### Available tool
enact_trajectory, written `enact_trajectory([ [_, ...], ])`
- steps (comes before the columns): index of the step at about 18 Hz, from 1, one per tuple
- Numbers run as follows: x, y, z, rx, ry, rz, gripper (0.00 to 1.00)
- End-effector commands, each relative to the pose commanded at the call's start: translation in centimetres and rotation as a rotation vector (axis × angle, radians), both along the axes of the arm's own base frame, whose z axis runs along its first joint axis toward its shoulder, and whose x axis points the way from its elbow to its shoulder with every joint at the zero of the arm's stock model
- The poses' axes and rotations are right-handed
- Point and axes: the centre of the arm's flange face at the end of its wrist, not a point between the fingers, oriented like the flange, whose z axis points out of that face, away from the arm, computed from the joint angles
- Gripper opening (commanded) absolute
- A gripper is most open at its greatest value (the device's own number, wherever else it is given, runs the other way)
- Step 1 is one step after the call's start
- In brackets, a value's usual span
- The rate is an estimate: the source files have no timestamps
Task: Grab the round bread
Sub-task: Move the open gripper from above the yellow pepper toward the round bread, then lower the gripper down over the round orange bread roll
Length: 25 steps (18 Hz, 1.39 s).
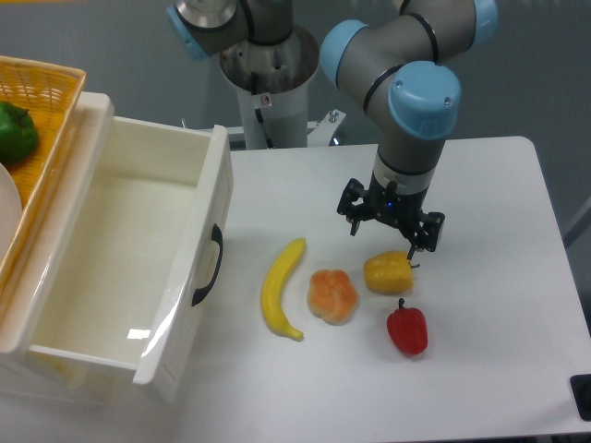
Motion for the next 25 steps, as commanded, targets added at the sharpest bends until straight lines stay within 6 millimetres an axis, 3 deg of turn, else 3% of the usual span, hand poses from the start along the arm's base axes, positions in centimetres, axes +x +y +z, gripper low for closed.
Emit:
enact_trajectory([
  [8, 0.6, 0.3, -0.6, 0.005, -0.015, 0.002, 1.0],
  [16, 0.6, 0.2, -2.8, 0.008, -0.067, 0.064, 1.0],
  [22, 1.0, 1.4, -6.4, -0.015, -0.105, 0.096, 1.0],
  [25, 1.8, 3.1, -9.0, -0.035, -0.13, 0.063, 1.0],
])
